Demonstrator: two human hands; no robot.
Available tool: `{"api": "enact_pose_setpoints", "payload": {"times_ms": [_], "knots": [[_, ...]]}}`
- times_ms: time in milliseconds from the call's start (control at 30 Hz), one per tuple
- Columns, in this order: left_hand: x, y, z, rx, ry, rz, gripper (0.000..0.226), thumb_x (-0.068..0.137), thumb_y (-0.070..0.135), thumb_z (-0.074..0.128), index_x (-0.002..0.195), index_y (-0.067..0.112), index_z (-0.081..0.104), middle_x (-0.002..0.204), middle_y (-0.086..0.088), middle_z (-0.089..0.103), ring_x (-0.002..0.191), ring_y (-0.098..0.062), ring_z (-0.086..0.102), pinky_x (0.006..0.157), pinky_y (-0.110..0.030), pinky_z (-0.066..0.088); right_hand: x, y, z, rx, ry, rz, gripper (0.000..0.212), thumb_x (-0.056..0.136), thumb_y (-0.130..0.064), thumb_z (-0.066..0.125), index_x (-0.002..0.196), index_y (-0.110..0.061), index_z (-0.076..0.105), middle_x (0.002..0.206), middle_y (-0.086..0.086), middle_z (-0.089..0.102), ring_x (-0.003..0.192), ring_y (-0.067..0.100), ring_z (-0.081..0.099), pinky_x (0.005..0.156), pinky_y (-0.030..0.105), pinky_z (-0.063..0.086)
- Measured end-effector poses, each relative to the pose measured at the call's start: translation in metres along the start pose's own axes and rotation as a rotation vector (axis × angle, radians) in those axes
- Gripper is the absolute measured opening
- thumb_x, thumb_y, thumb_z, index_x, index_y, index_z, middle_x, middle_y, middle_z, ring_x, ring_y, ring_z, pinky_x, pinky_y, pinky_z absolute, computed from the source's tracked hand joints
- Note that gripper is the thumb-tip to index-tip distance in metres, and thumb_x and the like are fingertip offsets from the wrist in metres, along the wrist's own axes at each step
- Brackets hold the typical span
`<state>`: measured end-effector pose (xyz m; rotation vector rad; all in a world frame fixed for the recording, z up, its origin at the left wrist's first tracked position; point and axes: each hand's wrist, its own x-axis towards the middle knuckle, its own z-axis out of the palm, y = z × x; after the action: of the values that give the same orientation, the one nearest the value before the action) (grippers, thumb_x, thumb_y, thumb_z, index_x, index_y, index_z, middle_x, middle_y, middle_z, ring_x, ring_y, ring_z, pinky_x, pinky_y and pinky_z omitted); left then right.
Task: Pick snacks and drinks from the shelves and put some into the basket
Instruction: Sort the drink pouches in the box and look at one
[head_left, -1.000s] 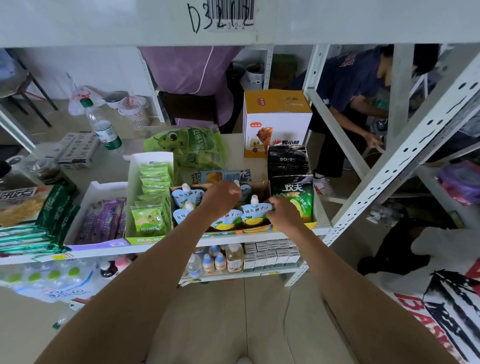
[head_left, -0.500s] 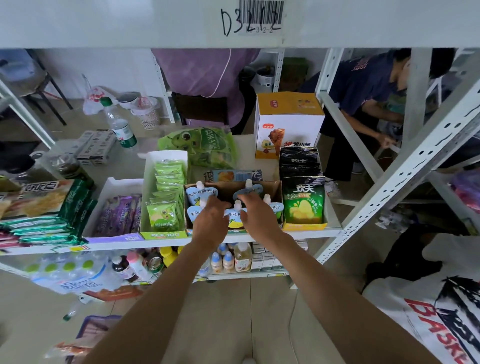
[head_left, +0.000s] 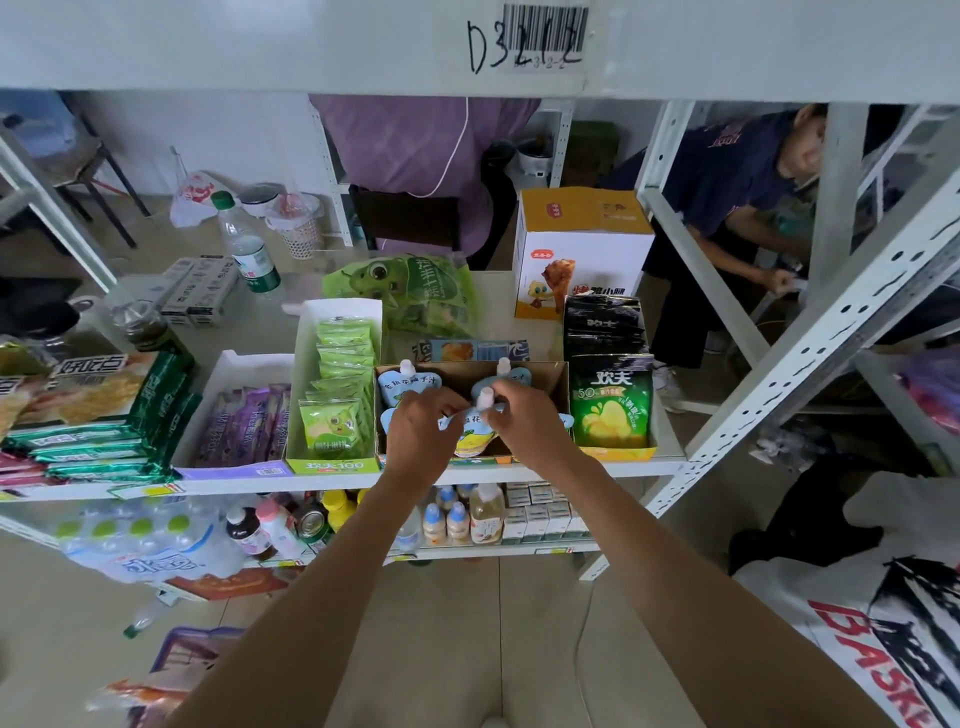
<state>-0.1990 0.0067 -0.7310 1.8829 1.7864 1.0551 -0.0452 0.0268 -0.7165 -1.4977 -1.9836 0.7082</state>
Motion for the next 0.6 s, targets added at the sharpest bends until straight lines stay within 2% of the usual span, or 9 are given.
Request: {"api": "enact_pose_setpoints", "payload": {"times_ms": [100, 167, 233, 300, 400, 433, 500, 600], "knots": [[-0.005, -0.004, -0.014, -0.160, 0.000, -0.079, 0.008, 0.087, 0.017, 0.072, 0.086, 0.009, 0.070, 0.077, 0.003, 0.066, 0.078, -0.015, 0.063, 0.075, -0.033, 0.053, 0.004, -0.011, -0.017, 0.081, 0.003, -0.024, 0.016, 0.090, -0.018, 0.065, 0.098, -0.003, 0.064, 0.083, 0.009, 0.065, 0.070, 0.024, 0.055, 0.065, 0.036, 0.041], [-0.012, -0.005, -0.022, -0.261, -0.072, -0.161, 0.012, 0.086, 0.019, 0.074, 0.079, 0.019, 0.065, 0.077, 0.005, 0.066, 0.076, -0.008, 0.063, 0.079, -0.031, 0.053, 0.006, -0.022, -0.029, 0.125, -0.012, -0.033, 0.020, 0.091, -0.020, 0.066, 0.106, -0.006, 0.067, 0.090, 0.001, 0.063, 0.075, 0.014, 0.054, 0.067, 0.029, 0.039], [-0.021, -0.003, -0.029, -0.354, -0.123, -0.222, 0.019, 0.085, 0.017, 0.076, 0.079, 0.027, 0.061, 0.080, 0.006, 0.068, 0.074, -0.004, 0.061, 0.078, -0.030, 0.053, 0.008, -0.032, -0.037, 0.195, -0.011, -0.038, 0.020, 0.091, -0.021, 0.066, 0.106, -0.007, 0.068, 0.090, -0.001, 0.064, 0.074, 0.008, 0.054, 0.066, 0.028, 0.040], [-0.029, 0.001, -0.033, -0.418, -0.141, -0.267, 0.015, 0.083, 0.016, 0.077, 0.090, 0.022, 0.066, 0.086, 0.005, 0.071, 0.077, -0.009, 0.064, 0.076, -0.034, 0.054, 0.008, -0.042, -0.041, 0.256, 0.017, -0.036, 0.018, 0.090, -0.023, 0.067, 0.102, -0.009, 0.071, 0.086, 0.001, 0.068, 0.073, 0.009, 0.056, 0.067, 0.030, 0.042], [-0.036, 0.010, -0.039, -0.543, -0.134, -0.314, 0.018, 0.083, 0.012, 0.077, 0.099, 0.012, 0.069, 0.091, -0.008, 0.075, 0.086, -0.029, 0.069, 0.081, -0.044, 0.056, 0.006, -0.051, -0.041, 0.308, 0.073, -0.005, 0.020, 0.089, -0.026, 0.070, 0.103, -0.011, 0.073, 0.091, 0.000, 0.071, 0.084, 0.014, 0.065, 0.073, 0.033, 0.049], [-0.038, 0.012, -0.040, -0.577, -0.117, -0.329, 0.017, 0.083, 0.012, 0.077, 0.098, 0.011, 0.069, 0.091, -0.011, 0.075, 0.085, -0.031, 0.069, 0.081, -0.045, 0.056, 0.004, -0.051, -0.040, 0.335, 0.097, 0.004, 0.022, 0.089, -0.026, 0.070, 0.104, -0.011, 0.073, 0.094, -0.001, 0.071, 0.089, 0.012, 0.065, 0.076, 0.029, 0.050], [-0.043, 0.019, -0.042, -0.673, -0.083, -0.376, 0.015, 0.084, 0.010, 0.075, 0.099, 0.011, 0.070, 0.093, -0.012, 0.075, 0.084, -0.024, 0.069, 0.079, -0.042, 0.058, -0.002, -0.050, -0.040, 0.382, 0.138, 0.042, 0.025, 0.090, -0.029, 0.069, 0.108, -0.012, 0.070, 0.099, -0.004, 0.069, 0.094, 0.007, 0.064, 0.074, 0.015, 0.047], [-0.050, 0.029, -0.049, -0.916, -0.070, -0.460, 0.016, 0.089, 0.007, 0.068, 0.106, 0.007, 0.069, 0.098, -0.011, 0.076, 0.088, -0.022, 0.071, 0.077, -0.034, 0.059, -0.018, -0.047, -0.037, 0.460, 0.112, 0.165, 0.025, 0.091, -0.032, 0.066, 0.104, -0.010, 0.067, 0.094, -0.002, 0.069, 0.088, 0.010, 0.064, 0.069, 0.015, 0.046]]}}
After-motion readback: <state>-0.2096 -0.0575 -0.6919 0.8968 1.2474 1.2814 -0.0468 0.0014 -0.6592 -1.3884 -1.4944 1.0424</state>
